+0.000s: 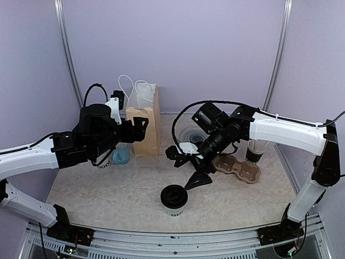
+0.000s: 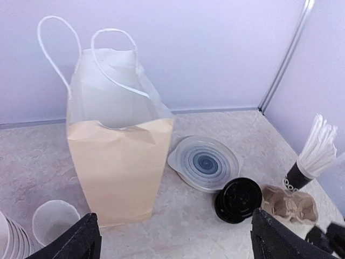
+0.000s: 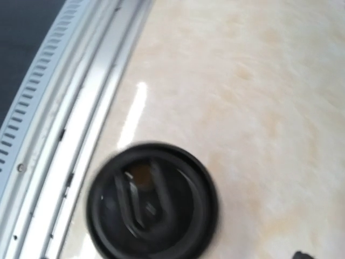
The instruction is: Pack the takeout coffee
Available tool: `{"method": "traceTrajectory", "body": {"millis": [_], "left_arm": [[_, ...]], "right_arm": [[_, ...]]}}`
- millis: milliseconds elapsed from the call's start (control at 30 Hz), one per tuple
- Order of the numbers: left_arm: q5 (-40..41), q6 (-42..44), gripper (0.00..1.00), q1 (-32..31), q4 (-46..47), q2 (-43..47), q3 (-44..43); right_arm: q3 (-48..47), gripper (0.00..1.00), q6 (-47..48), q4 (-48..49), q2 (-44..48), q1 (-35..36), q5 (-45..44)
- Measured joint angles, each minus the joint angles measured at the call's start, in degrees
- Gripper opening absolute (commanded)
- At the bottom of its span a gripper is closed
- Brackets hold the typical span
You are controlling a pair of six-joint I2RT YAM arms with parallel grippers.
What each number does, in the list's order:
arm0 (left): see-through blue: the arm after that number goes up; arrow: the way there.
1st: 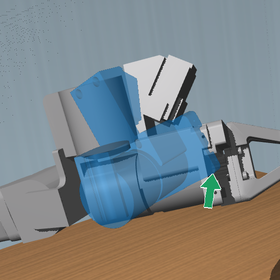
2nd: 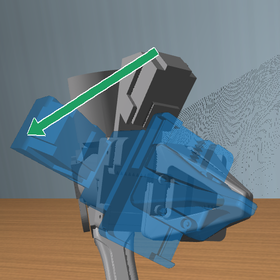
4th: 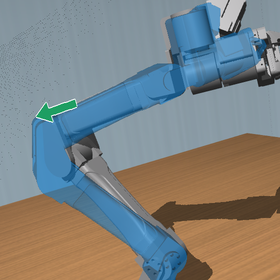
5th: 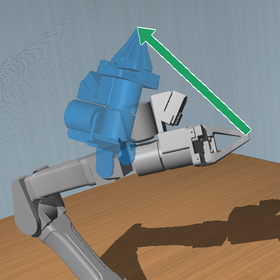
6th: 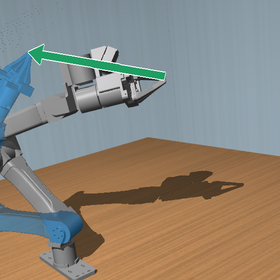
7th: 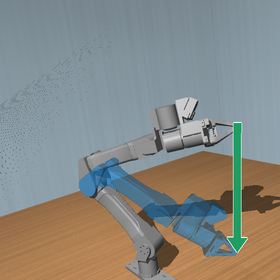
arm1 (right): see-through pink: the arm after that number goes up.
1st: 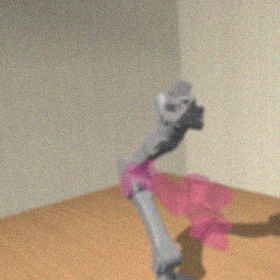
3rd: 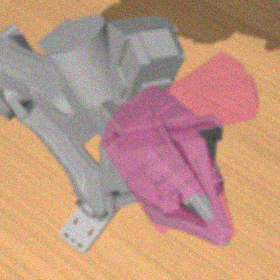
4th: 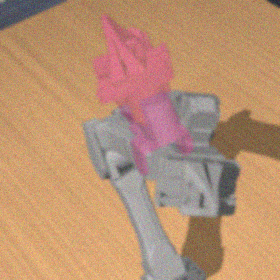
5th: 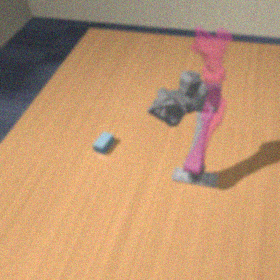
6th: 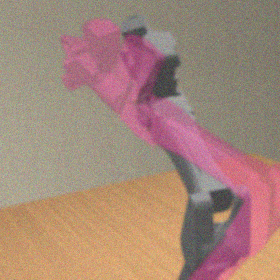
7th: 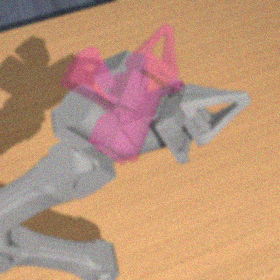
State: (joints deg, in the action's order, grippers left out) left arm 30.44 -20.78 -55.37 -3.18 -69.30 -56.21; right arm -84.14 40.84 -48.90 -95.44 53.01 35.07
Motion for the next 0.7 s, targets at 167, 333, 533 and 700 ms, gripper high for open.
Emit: {"method": "traceTrajectory", "body": {"millis": [167, 333, 533, 700], "left_arm": [[-1.0, -2.8, 0.88, 2.6, 1.1, 1.1, 0.9], [-3.0, -3.8, 0.87, 2.6, 1.1, 1.9, 1.6], [-3.7, -4.4, 0.86, 2.7, 1.0, 2.8, 2.8], [-4.3, -4.5, 0.85, 3.2, 1.1, 2.9, 3.1]], "right_arm": [[0.0, 0.99, 2.3, 0.5, -2.8, 4.6, -1.4], [0.0, 0.97, 3.5, 0.8, -4.9, 6.5, -3.2], [-0.1, 0.94, 4.2, 0.9, -7.5, 7.4, -5.9], [-0.3, 0.89, 4.3, 1.3, -8.7, 8.0, -7.3]]}}
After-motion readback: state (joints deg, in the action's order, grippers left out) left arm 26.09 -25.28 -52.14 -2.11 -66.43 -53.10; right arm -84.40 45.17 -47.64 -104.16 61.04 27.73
